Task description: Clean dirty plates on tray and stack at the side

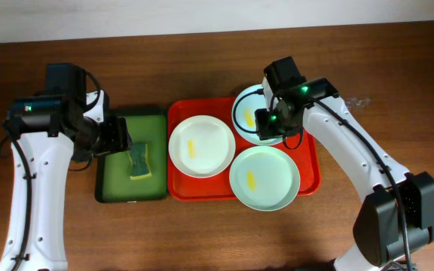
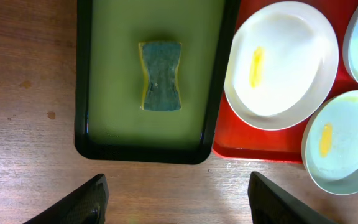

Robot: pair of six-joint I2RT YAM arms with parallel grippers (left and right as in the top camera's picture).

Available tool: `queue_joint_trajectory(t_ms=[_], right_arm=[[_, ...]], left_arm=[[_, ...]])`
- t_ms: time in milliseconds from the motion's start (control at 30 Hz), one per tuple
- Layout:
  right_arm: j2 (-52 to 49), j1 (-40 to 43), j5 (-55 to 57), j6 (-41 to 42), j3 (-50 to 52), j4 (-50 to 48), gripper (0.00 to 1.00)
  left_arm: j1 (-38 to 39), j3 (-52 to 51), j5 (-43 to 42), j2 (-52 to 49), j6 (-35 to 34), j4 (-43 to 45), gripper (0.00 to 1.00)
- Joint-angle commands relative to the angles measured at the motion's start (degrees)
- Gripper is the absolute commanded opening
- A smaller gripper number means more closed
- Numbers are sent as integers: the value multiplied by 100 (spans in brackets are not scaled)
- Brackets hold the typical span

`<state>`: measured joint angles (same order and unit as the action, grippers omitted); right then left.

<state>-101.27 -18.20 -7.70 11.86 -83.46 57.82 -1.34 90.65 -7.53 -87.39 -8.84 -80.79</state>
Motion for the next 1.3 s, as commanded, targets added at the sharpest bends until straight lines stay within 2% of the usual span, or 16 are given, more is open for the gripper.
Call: queue_joint_trajectory(t_ms=[0,133,233,367,500,567,800,1000,1267], right_arm=[[-31,-17,133,-111,-96,61,42],[-37,-17,-225,-109,138,-214,43],[-37,-20,-562,-111,507,-776,43],[-37,-133,-907,-415,549,-907,43],[-37,-398,-903,-385,863,-1397,44],[-37,-409,-905,-92,1058,-1729,43],[-37,-562,-925,-37,1628,-2656,33],[-48,-621,-599,262,2037,-3460,31],[-623,-623,-625,586,2057,-3884,29]], left_arm=[[24,2,118,-2,-55,4,69],[24,-2,280,-2,-59,17,64],[24,-2,280,-4,-59,17,63],[24,-2,280,-4,-59,20,64],[24,-2,280,-2,-57,20,64],[22,-2,280,-4,-57,31,64],[24,-2,280,-4,-57,61,63],[22,-2,282,-4,-57,61,63],[24,-2,282,-4,-57,105,61]])
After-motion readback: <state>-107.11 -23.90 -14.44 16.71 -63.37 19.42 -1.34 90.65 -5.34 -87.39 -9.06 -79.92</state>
